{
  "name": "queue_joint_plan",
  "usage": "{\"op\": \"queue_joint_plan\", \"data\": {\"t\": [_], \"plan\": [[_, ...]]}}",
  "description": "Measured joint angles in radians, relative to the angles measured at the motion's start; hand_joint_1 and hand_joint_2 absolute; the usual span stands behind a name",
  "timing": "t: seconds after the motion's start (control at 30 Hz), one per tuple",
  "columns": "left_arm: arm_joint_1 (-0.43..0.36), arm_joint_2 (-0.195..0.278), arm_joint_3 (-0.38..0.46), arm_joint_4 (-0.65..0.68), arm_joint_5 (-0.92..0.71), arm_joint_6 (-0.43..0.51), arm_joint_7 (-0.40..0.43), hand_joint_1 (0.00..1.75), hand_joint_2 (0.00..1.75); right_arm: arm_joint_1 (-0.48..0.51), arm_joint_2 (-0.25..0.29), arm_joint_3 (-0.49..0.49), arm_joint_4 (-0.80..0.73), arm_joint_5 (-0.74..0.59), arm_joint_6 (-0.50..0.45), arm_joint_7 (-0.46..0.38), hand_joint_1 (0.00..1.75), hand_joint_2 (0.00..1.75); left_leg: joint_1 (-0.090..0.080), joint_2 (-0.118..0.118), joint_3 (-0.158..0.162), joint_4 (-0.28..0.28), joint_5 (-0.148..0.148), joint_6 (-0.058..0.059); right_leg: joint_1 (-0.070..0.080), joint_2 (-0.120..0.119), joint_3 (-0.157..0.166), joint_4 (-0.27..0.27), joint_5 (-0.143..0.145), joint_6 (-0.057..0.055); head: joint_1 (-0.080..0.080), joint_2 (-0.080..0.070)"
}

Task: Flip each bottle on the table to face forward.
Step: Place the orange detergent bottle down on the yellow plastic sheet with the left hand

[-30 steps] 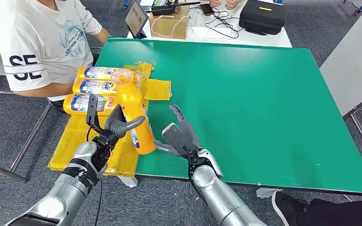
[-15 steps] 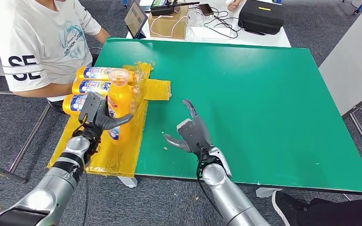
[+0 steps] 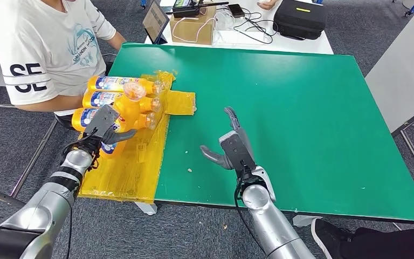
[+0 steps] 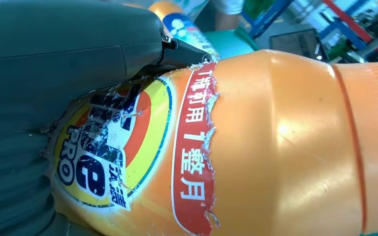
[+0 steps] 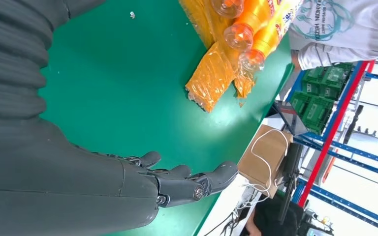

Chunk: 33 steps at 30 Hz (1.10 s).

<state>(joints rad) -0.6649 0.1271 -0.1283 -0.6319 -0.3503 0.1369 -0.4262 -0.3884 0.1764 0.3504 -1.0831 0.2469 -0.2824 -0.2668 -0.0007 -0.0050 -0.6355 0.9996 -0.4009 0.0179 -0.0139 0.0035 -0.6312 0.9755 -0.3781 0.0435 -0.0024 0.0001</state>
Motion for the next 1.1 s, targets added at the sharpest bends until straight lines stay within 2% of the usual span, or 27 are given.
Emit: {"op": "queue_joint_plan", "data": {"t": [0.33,0.47,0.7,0.73,0.83,0.87,1.1], "plan": [[-0.029,0.082,-0.106,0.069,-0.374,0.009,-0.034,1.75,1.75,0.005,-0.022,-0.022,-0.022,-0.036,0.039,-0.015,0.00,1.75,0.000,0.000,0.000,0.000,0.000,0.000,0.000,0.000,0.000,0.000,0.000,0.000,0.000,0.000],[-0.052,0.112,-0.178,0.117,-0.502,-0.036,-0.059,1.75,1.75,0.003,-0.030,-0.023,-0.027,-0.047,0.063,-0.018,0.00,1.75,0.000,0.001,0.000,0.000,0.000,0.000,0.000,0.000,0.000,0.000,0.000,0.000,0.000,0.000],[-0.081,0.140,-0.310,0.195,-0.614,-0.082,-0.078,1.74,1.75,-0.006,-0.038,-0.023,-0.027,-0.055,0.089,-0.018,0.00,1.75,0.000,0.001,0.002,0.000,0.000,0.000,0.000,0.000,0.001,0.001,0.000,0.000,0.000,0.000],[-0.084,0.141,-0.323,0.204,-0.619,-0.084,-0.078,1.41,1.75,-0.008,-0.039,-0.023,-0.027,-0.056,0.091,-0.018,0.00,1.75,0.000,0.001,0.002,0.000,0.000,0.000,0.000,0.000,0.002,0.001,0.000,0.000,0.000,0.000],[-0.089,0.142,-0.349,0.219,-0.621,-0.084,-0.078,0.11,1.75,-0.013,-0.041,-0.021,-0.027,-0.057,0.097,-0.018,0.00,1.75,0.000,0.001,0.004,0.000,0.000,0.000,0.000,0.000,0.003,0.001,0.000,0.000,0.000,0.000],[-0.088,0.142,-0.352,0.221,-0.617,-0.082,-0.078,0.00,1.75,-0.013,-0.042,-0.020,-0.027,-0.058,0.100,-0.018,0.00,1.75,0.000,0.001,0.004,0.000,0.000,-0.001,0.000,0.000,0.003,0.001,0.000,0.000,0.000,0.000],[-0.071,0.138,-0.356,0.229,-0.583,-0.034,-0.072,0.00,1.75,-0.014,-0.042,-0.011,-0.027,-0.060,0.109,-0.016,0.00,1.75,0.000,-0.001,0.005,-0.001,0.000,-0.001,0.000,0.000,0.004,0.002,-0.001,-0.001,0.000,0.000]]}}
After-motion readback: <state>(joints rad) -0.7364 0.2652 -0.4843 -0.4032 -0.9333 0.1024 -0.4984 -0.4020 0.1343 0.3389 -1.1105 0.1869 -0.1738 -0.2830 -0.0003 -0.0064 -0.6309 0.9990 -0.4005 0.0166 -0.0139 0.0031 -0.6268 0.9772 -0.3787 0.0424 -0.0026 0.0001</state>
